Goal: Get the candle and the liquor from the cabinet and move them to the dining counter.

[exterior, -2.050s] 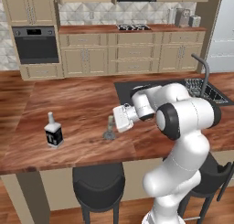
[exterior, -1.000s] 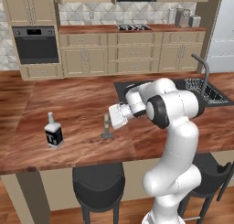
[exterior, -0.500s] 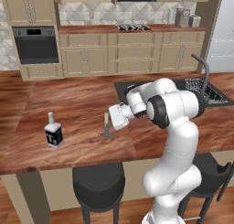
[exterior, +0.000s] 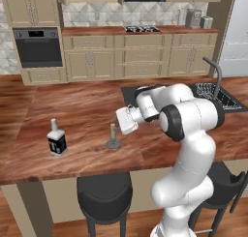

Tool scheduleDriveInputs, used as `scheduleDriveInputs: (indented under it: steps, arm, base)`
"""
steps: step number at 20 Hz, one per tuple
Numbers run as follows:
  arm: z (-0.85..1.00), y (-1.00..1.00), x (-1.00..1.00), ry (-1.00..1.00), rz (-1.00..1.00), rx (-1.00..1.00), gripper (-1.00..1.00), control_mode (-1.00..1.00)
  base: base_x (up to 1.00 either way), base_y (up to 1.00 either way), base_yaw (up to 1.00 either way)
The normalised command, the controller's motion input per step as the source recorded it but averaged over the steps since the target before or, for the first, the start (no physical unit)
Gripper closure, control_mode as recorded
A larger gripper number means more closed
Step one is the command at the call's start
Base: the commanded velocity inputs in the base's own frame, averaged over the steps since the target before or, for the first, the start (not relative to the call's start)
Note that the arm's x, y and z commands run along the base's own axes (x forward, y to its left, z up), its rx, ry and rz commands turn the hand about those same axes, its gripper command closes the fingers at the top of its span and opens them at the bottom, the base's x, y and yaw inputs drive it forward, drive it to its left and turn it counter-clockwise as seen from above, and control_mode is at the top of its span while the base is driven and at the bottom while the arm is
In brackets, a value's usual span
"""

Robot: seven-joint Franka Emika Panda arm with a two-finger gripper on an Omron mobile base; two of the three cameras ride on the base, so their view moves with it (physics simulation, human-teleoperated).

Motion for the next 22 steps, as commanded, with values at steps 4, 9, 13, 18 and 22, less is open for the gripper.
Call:
scheduleDriveInputs:
  steps: [4, 9, 13, 18, 22]
  arm:
    - [0.53, 0.00, -0.07, 0.00, 0.00, 0.00, -1.00, -1.00]
    - [0.52, -0.06, -0.23, 0.00, 0.00, 0.00, -1.00, -1.00]
    - [0.53, -0.07, -0.37, 0.00, 0.00, 0.00, -1.00, -1.00]
    - [0.49, -0.01, -0.62, 0.00, -0.01, 0.00, -1.00, -1.00]
    - [0.43, 0.00, -0.83, 0.00, -0.05, 0.00, -1.00, -1.00]
  base:
    - [0.00, 0.00, 0.00]
    - [0.00, 0.00, 0.00]
    - [0.00, 0.00, 0.00]
    - [0.00, 0.00, 0.00]
    - [0.00, 0.00, 0.00]
